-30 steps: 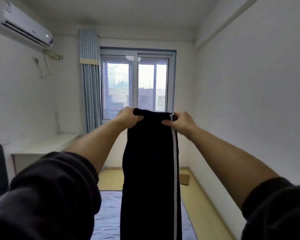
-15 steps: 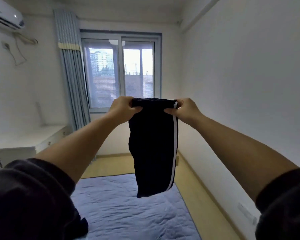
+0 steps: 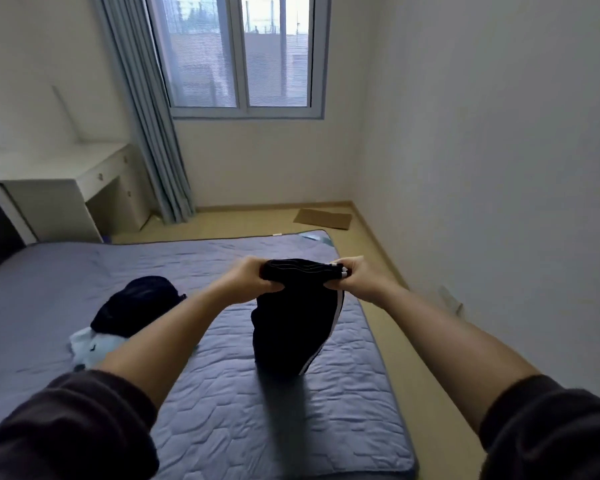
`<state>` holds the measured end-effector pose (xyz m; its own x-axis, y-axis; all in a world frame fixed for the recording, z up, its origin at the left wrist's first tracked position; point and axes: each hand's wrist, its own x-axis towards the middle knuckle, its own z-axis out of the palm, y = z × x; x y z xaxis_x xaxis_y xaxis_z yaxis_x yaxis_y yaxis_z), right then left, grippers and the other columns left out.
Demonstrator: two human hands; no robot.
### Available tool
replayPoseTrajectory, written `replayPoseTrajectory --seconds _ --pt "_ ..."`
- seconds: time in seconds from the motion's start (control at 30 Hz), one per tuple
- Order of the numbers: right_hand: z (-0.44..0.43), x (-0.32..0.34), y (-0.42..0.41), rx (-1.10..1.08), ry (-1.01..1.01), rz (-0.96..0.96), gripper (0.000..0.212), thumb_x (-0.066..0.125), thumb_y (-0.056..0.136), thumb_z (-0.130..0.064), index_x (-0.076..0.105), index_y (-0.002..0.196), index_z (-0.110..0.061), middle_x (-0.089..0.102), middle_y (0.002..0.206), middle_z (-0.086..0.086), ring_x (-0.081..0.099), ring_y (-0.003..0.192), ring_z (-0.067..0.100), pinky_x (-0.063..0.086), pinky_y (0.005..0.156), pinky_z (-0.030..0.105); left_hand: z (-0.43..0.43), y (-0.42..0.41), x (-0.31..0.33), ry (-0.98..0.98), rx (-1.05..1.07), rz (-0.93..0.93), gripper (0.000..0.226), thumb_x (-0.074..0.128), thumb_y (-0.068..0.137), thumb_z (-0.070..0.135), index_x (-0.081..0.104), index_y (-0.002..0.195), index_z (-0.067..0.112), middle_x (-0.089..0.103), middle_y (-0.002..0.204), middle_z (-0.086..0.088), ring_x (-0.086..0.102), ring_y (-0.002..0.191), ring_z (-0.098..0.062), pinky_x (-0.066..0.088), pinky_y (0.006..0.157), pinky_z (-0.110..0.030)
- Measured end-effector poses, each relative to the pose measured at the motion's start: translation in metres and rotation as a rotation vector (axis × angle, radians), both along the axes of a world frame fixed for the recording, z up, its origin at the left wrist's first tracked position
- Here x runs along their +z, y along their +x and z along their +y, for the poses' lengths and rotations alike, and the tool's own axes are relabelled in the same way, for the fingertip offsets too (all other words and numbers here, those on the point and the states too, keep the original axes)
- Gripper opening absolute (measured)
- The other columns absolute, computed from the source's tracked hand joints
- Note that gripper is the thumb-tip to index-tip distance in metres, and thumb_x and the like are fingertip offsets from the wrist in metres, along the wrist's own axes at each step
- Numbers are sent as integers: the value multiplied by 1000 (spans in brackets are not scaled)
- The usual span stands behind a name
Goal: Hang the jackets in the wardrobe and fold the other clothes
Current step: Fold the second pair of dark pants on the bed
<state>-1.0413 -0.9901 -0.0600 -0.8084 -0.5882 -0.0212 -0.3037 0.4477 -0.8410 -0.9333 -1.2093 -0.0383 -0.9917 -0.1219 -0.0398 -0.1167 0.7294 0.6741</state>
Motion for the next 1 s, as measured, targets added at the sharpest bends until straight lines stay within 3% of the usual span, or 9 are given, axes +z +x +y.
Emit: replayPoseTrajectory --seconds 0.1,0.23,0.4,0.5,0.63,0.73,0.83,0.9,1.0 --pt "24 -33 35 107 54 -73 15 74 79 -3 67 84 -15 58 76 -2 52 77 11 40 73 29 20 46 -35 76 21 -85 12 71 83 14 69 94 12 67 87 -2 61 77 -9 44 65 -17" --pt "58 -69 83 216 149 -125 25 75 79 -10 61 68 -28 55 65 -10 50 62 3 37 59 18 48 103 -77 144 -21 -160 5 70 84 14 69 88 17 65 78 3 59 73 -5 41 62 -18" --pt "84 -101 118 284 246 -192 16 74 79 -11 61 71 -16 54 70 -1 48 67 9 36 64 25 76 140 -118 180 -80 -271 6 68 85 13 68 90 13 62 81 2 56 76 -7 42 70 -24" --pt "85 -108 115 329 268 -216 24 73 80 -12 55 64 -18 48 64 -4 44 61 8 35 61 23 76 139 -129 170 -63 -306 10 68 84 16 68 93 13 62 79 4 56 74 -7 42 67 -22" --pt "67 -108 81 306 298 -214 14 72 81 -14 62 80 -4 48 73 7 43 71 14 30 65 27 60 105 -133 204 -30 -322 9 66 85 16 68 92 10 61 69 10 53 65 -4 38 60 -18" --pt "37 -100 38 243 341 -160 28 72 80 -15 51 61 -12 43 61 2 38 58 10 26 55 28 38 56 -128 92 13 -297 14 66 85 22 67 90 9 62 80 -3 55 75 -13 36 65 -27" --pt "-5 -73 -24 184 329 -133 34 71 81 -13 49 57 -18 46 55 -1 47 47 8 33 47 19 4 -14 -99 -43 54 -276 18 64 87 26 58 71 21 58 66 2 54 63 -12 36 56 -26" --pt "-40 -43 -72 118 261 -132 23 71 82 -12 54 66 -14 55 62 5 61 53 14 46 50 22 -24 -69 -62 -41 107 -221 17 62 88 24 57 72 22 59 64 3 58 55 -11 43 50 -22" --pt "-90 19 -139 -33 82 -64 13 69 81 -10 58 74 -10 58 71 9 67 68 30 57 72 41 -63 -145 12 27 201 -73 7 61 89 17 63 93 12 66 77 -7 66 59 -19 55 52 -26"
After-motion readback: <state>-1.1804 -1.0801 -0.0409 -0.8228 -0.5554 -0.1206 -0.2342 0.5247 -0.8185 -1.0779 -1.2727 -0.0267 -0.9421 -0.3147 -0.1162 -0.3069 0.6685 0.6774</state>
